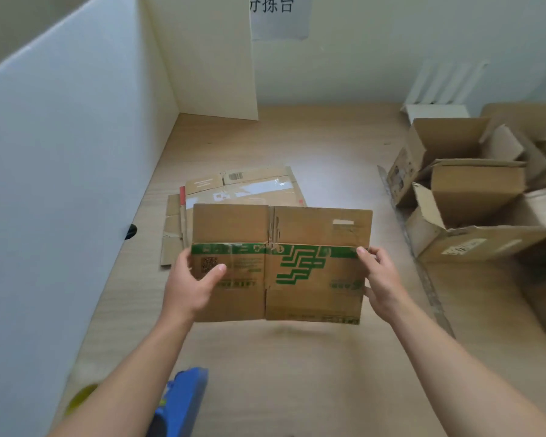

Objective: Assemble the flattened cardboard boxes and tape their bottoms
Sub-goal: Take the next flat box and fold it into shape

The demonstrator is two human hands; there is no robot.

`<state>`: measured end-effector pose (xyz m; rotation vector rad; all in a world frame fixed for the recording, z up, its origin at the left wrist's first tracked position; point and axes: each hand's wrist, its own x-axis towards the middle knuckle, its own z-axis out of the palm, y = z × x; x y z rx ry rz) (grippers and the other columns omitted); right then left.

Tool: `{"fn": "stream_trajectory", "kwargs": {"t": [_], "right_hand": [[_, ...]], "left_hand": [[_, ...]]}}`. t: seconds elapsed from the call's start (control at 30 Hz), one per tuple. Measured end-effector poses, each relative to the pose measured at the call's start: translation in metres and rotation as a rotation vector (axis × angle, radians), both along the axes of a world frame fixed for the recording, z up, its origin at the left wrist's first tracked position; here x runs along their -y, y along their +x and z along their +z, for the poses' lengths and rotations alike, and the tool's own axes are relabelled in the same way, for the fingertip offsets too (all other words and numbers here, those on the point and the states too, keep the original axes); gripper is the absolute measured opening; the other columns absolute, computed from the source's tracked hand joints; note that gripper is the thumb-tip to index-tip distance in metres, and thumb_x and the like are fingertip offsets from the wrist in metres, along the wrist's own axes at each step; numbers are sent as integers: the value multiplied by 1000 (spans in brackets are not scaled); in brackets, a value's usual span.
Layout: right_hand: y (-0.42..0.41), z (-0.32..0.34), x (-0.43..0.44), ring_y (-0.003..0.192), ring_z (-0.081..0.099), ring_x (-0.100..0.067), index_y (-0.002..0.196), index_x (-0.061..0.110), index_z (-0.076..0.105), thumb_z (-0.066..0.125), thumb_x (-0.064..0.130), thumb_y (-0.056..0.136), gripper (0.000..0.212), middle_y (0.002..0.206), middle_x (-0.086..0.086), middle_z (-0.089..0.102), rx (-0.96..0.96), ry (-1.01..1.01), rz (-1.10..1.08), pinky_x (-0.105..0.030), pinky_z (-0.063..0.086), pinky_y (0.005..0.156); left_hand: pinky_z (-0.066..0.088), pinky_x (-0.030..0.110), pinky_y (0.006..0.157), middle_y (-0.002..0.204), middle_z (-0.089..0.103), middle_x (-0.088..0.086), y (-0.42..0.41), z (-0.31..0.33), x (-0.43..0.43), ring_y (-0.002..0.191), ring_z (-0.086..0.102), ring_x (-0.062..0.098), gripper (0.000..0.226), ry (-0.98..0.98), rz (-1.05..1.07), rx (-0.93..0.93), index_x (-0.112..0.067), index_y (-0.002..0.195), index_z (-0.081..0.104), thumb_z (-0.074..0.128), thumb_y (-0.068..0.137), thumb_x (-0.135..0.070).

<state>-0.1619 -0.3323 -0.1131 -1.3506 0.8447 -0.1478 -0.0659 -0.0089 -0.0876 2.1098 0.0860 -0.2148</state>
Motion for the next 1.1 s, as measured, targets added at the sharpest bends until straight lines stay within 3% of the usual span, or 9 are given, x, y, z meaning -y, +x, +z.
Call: {"fn": "stream_trajectory", "kwargs": {"t": [0.23,0.37,0.47,0.6,0.7,0.8,0.87,1.0,1.1], "right_hand": [[-99,37,6,114,61,-2,108,54,69,42,64,91,33,117,20,70,202,-38,55,-36,43,87],[-142,35,8,122,56,-1,118,44,68,48,82,73,61,126,18,66,225,-6,-43,-41,36,106],[-165,31,2,122,54,7,119,51,64,47,81,74,57,127,23,64,243,-39,22,-38,35,108],[-177,35,-2,129,52,-2,131,43,60,48,73,82,59,134,16,62,308,-33,140,-32,41,107],[-183,42,-9,115,60,0,114,43,67,45,68,88,43,117,18,69,307,-131,274,-28,49,96],[-191,39,-11,91,61,-5,91,31,63,47,69,85,42,90,11,64,297,-209,259,-41,48,94],[-195,38,-10,84,56,3,87,38,62,47,68,85,33,85,24,59,307,-266,273,-36,45,87],[-203,45,-12,127,40,18,136,56,46,47,58,91,44,138,34,48,305,-371,349,-1,32,96],[-210,48,-17,122,46,13,133,70,38,47,63,89,45,128,32,52,287,-429,449,-4,33,98]], "left_hand": [[48,27,91,118,65,-11,-95,11,7,116,58,9,50,-365,12,8,-43,115,55,74,70,-50],[48,39,101,116,68,-7,-143,16,13,116,60,17,37,-448,-22,50,-43,112,61,71,77,-41],[38,53,111,117,66,-2,-173,16,14,119,57,23,47,-454,-69,62,-29,113,60,68,73,-51],[32,44,115,132,60,-16,-195,17,16,130,49,5,56,-342,-183,25,-42,126,53,64,73,-56],[32,33,107,136,54,-26,-202,20,26,132,43,-6,65,-256,-216,47,-47,134,47,64,73,-59],[39,34,104,140,48,-11,-209,20,37,130,46,7,75,-203,-59,53,-33,146,40,72,81,-50],[43,35,100,140,46,-8,-212,20,39,125,50,12,76,-145,5,75,-28,150,35,73,86,-42],[50,33,90,130,50,-15,-219,26,37,111,59,5,59,-201,70,97,-39,138,44,73,87,-38],[51,33,93,119,63,-12,-224,30,35,109,63,6,30,-264,36,134,-40,114,58,72,90,-27]]}}
